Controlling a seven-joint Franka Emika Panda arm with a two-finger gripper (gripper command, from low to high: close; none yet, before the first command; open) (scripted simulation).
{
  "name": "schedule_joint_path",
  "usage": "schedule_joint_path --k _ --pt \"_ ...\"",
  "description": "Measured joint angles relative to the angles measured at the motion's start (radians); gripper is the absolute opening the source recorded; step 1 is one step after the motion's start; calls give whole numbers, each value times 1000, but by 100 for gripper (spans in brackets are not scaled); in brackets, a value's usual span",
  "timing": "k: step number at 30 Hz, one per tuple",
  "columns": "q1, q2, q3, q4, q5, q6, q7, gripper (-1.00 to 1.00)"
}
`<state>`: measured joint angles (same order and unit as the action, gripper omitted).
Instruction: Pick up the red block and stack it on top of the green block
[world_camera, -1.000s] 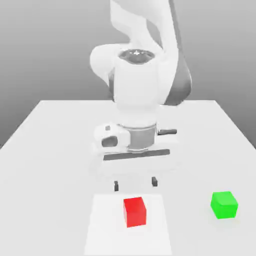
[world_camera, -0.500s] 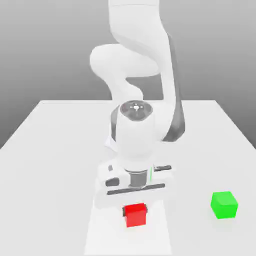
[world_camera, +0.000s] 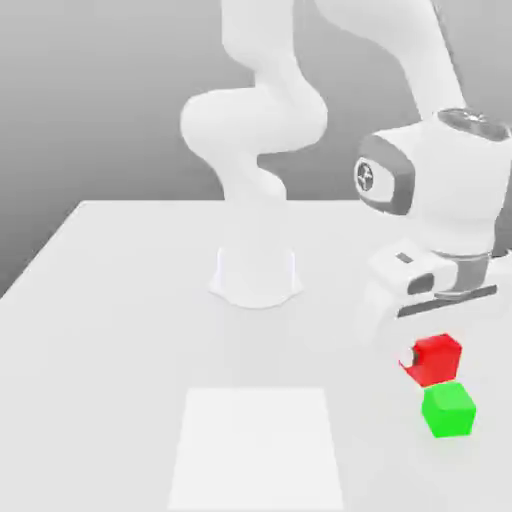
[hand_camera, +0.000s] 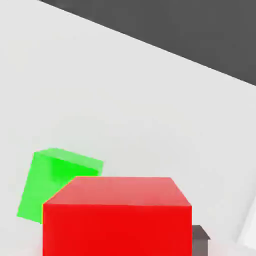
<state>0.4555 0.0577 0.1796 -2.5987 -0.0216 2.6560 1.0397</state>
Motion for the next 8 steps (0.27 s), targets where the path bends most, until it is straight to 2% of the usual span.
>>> schedule_joint_path --k 4,5,8 --pt "17 130 -27 12 -58 116 59 -100" --pt "21 153 -34 13 -69 138 67 100" --pt "21 153 -34 13 -69 138 67 100"
